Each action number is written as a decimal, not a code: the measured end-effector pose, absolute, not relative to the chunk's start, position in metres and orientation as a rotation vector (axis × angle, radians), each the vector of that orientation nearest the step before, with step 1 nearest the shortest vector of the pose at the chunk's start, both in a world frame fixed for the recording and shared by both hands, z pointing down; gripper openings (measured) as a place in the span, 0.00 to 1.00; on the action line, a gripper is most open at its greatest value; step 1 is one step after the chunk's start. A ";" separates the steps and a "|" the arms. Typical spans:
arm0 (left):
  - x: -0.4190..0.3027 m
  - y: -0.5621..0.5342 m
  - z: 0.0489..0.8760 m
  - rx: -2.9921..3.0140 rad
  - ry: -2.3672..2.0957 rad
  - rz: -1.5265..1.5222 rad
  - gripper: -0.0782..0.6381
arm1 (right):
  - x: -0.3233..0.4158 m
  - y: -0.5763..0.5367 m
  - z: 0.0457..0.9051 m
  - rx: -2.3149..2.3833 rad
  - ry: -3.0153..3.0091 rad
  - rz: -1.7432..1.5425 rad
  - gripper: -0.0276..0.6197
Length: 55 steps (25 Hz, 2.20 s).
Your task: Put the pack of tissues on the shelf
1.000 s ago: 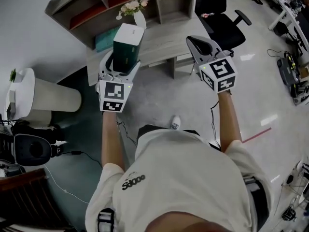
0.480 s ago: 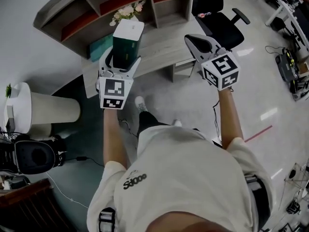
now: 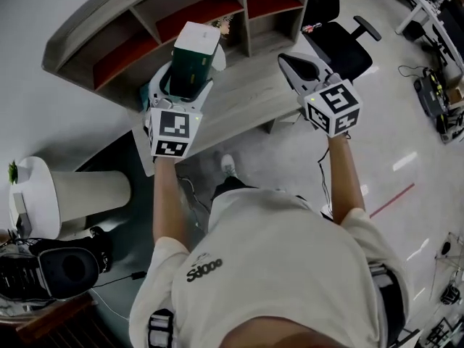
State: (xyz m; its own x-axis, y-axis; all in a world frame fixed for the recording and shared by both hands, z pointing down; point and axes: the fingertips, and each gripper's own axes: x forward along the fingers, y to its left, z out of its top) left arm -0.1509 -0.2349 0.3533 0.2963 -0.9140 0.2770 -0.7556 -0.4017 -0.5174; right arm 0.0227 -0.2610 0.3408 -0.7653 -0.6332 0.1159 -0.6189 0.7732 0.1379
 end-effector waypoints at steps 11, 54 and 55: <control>-0.204 -0.350 0.360 -2.332 1.233 -0.972 0.64 | -0.045 -0.335 0.346 1.169 -2.724 -0.085 0.05; -0.172 -0.504 0.413 -2.210 0.996 -1.364 0.65 | -0.006 -0.464 0.389 1.234 -2.646 0.056 0.05; -0.170 -0.502 0.411 -2.255 0.999 -1.334 0.65 | -0.005 -0.463 0.389 1.237 -2.650 0.062 0.05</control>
